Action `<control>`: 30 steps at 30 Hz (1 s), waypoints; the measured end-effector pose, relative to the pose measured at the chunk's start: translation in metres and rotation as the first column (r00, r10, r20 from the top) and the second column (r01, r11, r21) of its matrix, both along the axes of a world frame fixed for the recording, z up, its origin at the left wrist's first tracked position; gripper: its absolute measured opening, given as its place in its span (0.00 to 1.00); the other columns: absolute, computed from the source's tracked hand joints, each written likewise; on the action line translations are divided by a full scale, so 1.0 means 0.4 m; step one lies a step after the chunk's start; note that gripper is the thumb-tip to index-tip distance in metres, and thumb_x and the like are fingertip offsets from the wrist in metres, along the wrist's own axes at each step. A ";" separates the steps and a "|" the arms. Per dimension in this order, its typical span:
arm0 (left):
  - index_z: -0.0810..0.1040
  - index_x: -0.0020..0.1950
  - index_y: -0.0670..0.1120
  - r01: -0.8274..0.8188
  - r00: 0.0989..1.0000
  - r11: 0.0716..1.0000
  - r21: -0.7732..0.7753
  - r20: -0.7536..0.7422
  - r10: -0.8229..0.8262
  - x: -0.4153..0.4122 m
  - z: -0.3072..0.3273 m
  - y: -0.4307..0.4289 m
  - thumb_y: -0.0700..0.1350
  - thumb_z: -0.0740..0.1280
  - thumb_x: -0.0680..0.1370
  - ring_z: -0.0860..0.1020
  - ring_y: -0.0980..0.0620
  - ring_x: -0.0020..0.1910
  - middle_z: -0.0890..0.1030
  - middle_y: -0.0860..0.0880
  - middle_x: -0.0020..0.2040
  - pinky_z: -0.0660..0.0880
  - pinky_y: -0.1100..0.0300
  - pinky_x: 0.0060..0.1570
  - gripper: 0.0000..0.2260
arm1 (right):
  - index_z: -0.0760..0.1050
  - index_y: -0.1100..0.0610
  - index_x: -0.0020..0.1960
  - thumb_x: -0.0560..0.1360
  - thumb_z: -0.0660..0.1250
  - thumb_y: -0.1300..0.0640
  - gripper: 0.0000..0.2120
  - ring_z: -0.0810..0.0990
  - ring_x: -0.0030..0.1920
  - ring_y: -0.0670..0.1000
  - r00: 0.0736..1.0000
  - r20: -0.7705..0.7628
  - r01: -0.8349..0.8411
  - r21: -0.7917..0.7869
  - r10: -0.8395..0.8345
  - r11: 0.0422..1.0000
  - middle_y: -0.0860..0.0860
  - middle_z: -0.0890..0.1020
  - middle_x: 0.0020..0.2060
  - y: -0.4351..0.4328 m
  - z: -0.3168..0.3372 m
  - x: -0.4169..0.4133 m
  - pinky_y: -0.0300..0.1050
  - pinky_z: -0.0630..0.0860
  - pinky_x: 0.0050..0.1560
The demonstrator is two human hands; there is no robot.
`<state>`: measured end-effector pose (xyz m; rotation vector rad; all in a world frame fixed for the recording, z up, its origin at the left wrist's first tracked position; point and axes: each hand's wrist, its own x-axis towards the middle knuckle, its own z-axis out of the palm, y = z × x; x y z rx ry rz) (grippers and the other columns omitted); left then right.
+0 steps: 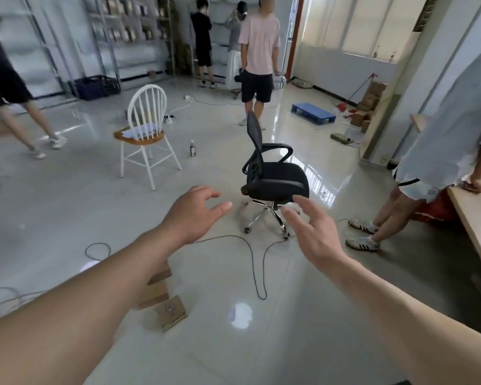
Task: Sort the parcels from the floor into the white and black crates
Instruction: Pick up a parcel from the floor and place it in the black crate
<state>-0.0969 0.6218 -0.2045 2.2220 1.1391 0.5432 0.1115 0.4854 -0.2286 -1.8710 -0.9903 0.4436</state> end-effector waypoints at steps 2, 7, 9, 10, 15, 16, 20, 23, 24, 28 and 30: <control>0.74 0.72 0.44 -0.032 0.999 0.999 -0.009 -0.002 0.032 -0.067 -0.008 0.015 0.55 0.66 0.81 0.71 0.49 0.70 0.72 0.48 0.73 0.65 0.61 0.63 0.23 | 0.72 0.48 0.75 0.78 0.68 0.39 0.28 0.78 0.62 0.49 0.999 0.001 -0.039 -0.007 0.039 0.999 0.46 0.79 0.66 0.035 -0.003 -0.056 0.45 0.72 0.62; 0.74 0.72 0.45 -0.119 0.993 0.993 -0.027 0.002 0.119 -0.257 -0.025 0.070 0.56 0.66 0.81 0.69 0.51 0.73 0.71 0.49 0.74 0.64 0.62 0.64 0.23 | 0.71 0.49 0.75 0.80 0.68 0.43 0.26 0.79 0.58 0.49 0.993 0.000 -0.120 -0.034 0.120 0.992 0.47 0.80 0.59 0.137 -0.012 -0.216 0.42 0.72 0.56; 0.74 0.72 0.45 -0.160 0.987 0.987 -0.033 0.004 0.160 -0.344 -0.033 0.094 0.56 0.66 0.81 0.69 0.51 0.72 0.71 0.49 0.74 0.64 0.61 0.65 0.23 | 0.71 0.49 0.76 0.79 0.68 0.42 0.27 0.75 0.67 0.50 0.987 -0.005 -0.159 -0.042 0.159 0.986 0.46 0.76 0.69 0.180 -0.016 -0.290 0.43 0.68 0.62; 0.74 0.72 0.45 -0.179 0.984 0.983 -0.039 0.007 0.180 -0.389 -0.038 0.106 0.56 0.66 0.81 0.70 0.51 0.72 0.71 0.50 0.74 0.64 0.62 0.65 0.23 | 0.71 0.48 0.76 0.79 0.68 0.42 0.27 0.74 0.68 0.49 0.985 -0.007 -0.175 -0.046 0.175 0.984 0.45 0.75 0.71 0.201 -0.017 -0.329 0.42 0.67 0.63; 0.73 0.73 0.46 -0.254 0.967 0.965 -0.064 -0.002 0.254 -0.604 -0.063 0.172 0.57 0.65 0.81 0.70 0.50 0.72 0.70 0.50 0.75 0.64 0.61 0.65 0.24 | 0.71 0.48 0.76 0.79 0.67 0.42 0.27 0.75 0.58 0.49 0.972 0.026 -0.231 -0.065 0.233 0.971 0.48 0.77 0.68 0.299 -0.021 -0.514 0.40 0.66 0.57; 0.73 0.73 0.46 -0.267 0.963 0.961 -0.065 -0.001 0.268 -0.641 -0.065 0.184 0.57 0.65 0.81 0.70 0.50 0.72 0.70 0.50 0.75 0.64 0.60 0.66 0.24 | 0.71 0.48 0.76 0.79 0.67 0.42 0.27 0.75 0.56 0.50 0.969 0.027 -0.242 -0.074 0.244 0.968 0.50 0.79 0.66 0.319 -0.019 -0.547 0.39 0.67 0.54; 0.74 0.73 0.46 -0.318 0.947 0.945 -0.080 0.021 0.320 -0.769 -0.077 0.228 0.57 0.65 0.81 0.70 0.50 0.72 0.70 0.50 0.75 0.63 0.62 0.64 0.24 | 0.72 0.47 0.74 0.79 0.68 0.42 0.25 0.79 0.59 0.59 0.958 -0.002 -0.287 -0.092 0.288 0.953 0.62 0.81 0.62 0.397 -0.022 -0.667 0.34 0.69 0.43; 0.74 0.73 0.46 -0.346 0.936 0.933 -0.099 0.026 0.350 -0.841 -0.095 0.256 0.57 0.65 0.81 0.70 0.50 0.72 0.70 0.50 0.75 0.63 0.63 0.63 0.23 | 0.72 0.47 0.75 0.79 0.68 0.41 0.26 0.78 0.60 0.54 0.948 -0.020 -0.319 -0.100 0.319 0.943 0.55 0.82 0.52 0.454 -0.044 -0.740 0.37 0.68 0.50; 0.74 0.72 0.46 -0.356 0.932 0.928 -0.108 0.028 0.361 -0.861 -0.102 0.266 0.57 0.65 0.81 0.70 0.51 0.72 0.70 0.50 0.75 0.63 0.63 0.63 0.23 | 0.71 0.47 0.75 0.79 0.68 0.41 0.27 0.77 0.59 0.51 0.943 -0.020 -0.332 -0.105 0.331 0.938 0.50 0.79 0.51 0.474 -0.052 -0.759 0.39 0.67 0.54; 0.74 0.72 0.46 -0.390 0.917 0.909 -0.147 0.035 0.398 -0.921 -0.140 0.311 0.57 0.65 0.81 0.69 0.52 0.73 0.70 0.50 0.75 0.62 0.65 0.63 0.23 | 0.70 0.47 0.76 0.79 0.67 0.40 0.28 0.72 0.62 0.45 0.925 -0.001 -0.377 -0.139 0.381 0.916 0.47 0.78 0.62 0.549 -0.086 -0.818 0.42 0.66 0.60; 0.75 0.72 0.46 -0.411 0.906 0.897 -0.165 0.033 0.421 -0.942 -0.161 0.337 0.57 0.65 0.81 0.70 0.52 0.72 0.71 0.50 0.75 0.62 0.65 0.62 0.23 | 0.71 0.48 0.76 0.79 0.67 0.40 0.28 0.72 0.61 0.45 0.916 -0.004 -0.398 -0.147 0.401 0.906 0.47 0.78 0.66 0.585 -0.104 -0.836 0.42 0.66 0.60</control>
